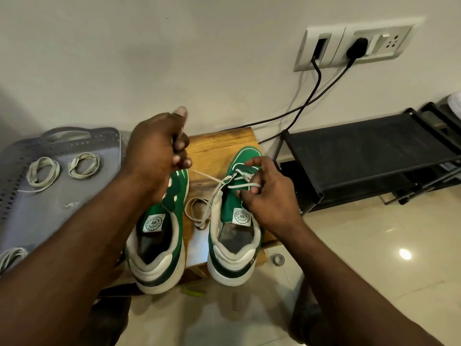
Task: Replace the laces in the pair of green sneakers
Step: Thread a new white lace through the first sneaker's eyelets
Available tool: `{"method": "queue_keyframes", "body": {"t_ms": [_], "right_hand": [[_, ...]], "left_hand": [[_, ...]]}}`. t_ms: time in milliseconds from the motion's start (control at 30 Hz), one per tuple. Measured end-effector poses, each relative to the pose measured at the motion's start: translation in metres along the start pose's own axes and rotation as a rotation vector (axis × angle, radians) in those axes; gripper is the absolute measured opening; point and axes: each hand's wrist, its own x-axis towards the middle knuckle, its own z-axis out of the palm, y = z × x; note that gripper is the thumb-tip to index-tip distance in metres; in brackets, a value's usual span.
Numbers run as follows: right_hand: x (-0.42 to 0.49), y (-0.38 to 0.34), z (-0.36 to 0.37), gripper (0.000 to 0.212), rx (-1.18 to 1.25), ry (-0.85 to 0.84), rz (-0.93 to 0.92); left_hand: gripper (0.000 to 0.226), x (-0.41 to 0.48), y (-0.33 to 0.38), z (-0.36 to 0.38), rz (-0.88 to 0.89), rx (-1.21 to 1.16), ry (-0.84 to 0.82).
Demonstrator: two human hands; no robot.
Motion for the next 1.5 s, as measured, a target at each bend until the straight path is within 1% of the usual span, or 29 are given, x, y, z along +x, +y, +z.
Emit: {"method": "queue_keyframes", "body": {"t_ms": [67,100,167,233,267,300,333,400,467,500,533,600,633,667,700,733,767,800,833,867,900,933,1033,1067,1133,1267,1367,1433,1500], "right_hand": [[0.001,0.0,-0.007,0.053,0.146,0.119,-0.072],[0.001,-0.002,-0.011,0.05,0.199,0.19,-0.112],[0.001,-0.003,-0.015,0.051,0.228,0.261,-0.143],[0.001,-0.003,-0.01,0.064,0.192,0.184,-0.108],[0.0,-0.003,-0.006,0.073,0.157,0.113,-0.076],[-0.001,-0.001,-0.002,0.081,0.105,0.049,-0.058],[-0.002,0.001,0.002,0.086,0.032,0.003,-0.051],[-0.002,0.002,0.004,0.087,-0.106,-0.043,-0.046],[-0.001,0.001,0.004,0.086,-0.171,-0.047,-0.032],[-0.001,0.002,0.005,0.085,-0.188,-0.047,-0.023],[-0.001,0.002,0.005,0.085,-0.198,-0.047,-0.015],[0.0,0.002,0.006,0.084,-0.194,-0.046,-0.004],[0.0,0.002,0.007,0.084,-0.185,-0.046,0.004],[0.0,0.002,0.007,0.083,-0.177,-0.045,0.014],[0.0,0.003,0.007,0.083,-0.172,-0.044,0.021],[0.0,0.003,0.008,0.083,-0.17,-0.045,0.025],[0.001,0.003,0.008,0.083,-0.17,-0.046,0.027],[0.001,0.003,0.008,0.082,-0.173,-0.047,0.029],[0.0,0.003,0.009,0.082,-0.177,-0.049,0.029],[0.0,0.002,0.009,0.081,-0.182,-0.05,0.028],[0.0,0.002,0.01,0.08,-0.187,-0.051,0.029],[0.0,0.001,0.01,0.08,-0.191,-0.05,0.032],[0.0,0.002,0.01,0.078,-0.201,-0.042,0.032],[0.0,0.002,0.01,0.078,-0.201,-0.041,0.03],[-0.001,0.0,0.007,0.075,-0.193,-0.046,0.039],[-0.004,-0.004,0.003,0.071,-0.222,-0.083,-0.001],[-0.011,-0.006,0.003,0.074,-0.347,-0.128,-0.05],[-0.012,-0.005,0.002,0.065,-0.33,-0.075,-0.019],[-0.011,-0.004,0.001,0.05,-0.198,0.023,0.042]], "left_hand": [[0.028,0.003,-0.005,-0.003,0.024,0.345,0.051],[0.024,0.005,-0.009,-0.005,0.063,0.552,0.048],[0.019,0.005,-0.017,-0.006,0.14,0.99,-0.064],[0.019,0.003,-0.024,-0.004,0.106,1.311,-0.243],[0.024,0.003,-0.028,-0.002,0.064,1.414,-0.313],[0.026,0.003,-0.03,-0.001,0.041,1.46,-0.357],[0.027,0.002,-0.031,0.0,0.037,1.46,-0.369],[0.025,0.003,-0.031,0.002,0.066,1.431,-0.369],[0.025,0.003,-0.03,0.004,0.066,1.411,-0.357],[0.024,0.003,-0.028,0.003,0.04,1.332,-0.32],[0.022,0.003,-0.024,0.002,0.002,1.136,-0.252],[0.023,0.002,-0.008,-0.003,-0.026,0.468,-0.12],[0.027,0.002,0.0,-0.007,-0.016,0.136,-0.087],[0.03,0.001,0.008,-0.009,-0.023,-0.128,-0.083],[0.034,0.001,0.011,-0.011,-0.065,-0.294,-0.068],[0.037,0.0,0.011,-0.012,-0.113,-0.351,-0.03],[0.037,0.0,0.007,-0.012,-0.138,-0.26,0.019],[0.031,0.0,0.003,-0.011,-0.108,-0.019,0.068],[0.02,0.001,-0.003,-0.011,-0.032,0.322,0.111],[0.008,0.0,-0.008,-0.01,0.054,0.639,0.11],[0.012,-0.001,-0.013,-0.008,0.129,0.89,0.067],[0.017,-0.002,-0.016,-0.006,0.161,1.047,-0.008],[0.03,-0.004,-0.027,0.0,0.094,1.357,-0.278],[0.032,-0.003,-0.032,0.0,0.07,1.396,-0.338],[0.029,-0.003,-0.035,0.003,0.017,1.376,-0.396],[0.025,-0.003,-0.032,0.005,-0.069,1.289,-0.415],[0.016,-0.006,-0.03,0.006,-0.117,1.163,-0.429],[0.012,-0.008,-0.029,0.008,-0.131,1.132,-0.419],[0.011,-0.007,-0.03,0.009,-0.153,1.109,-0.398]]}}
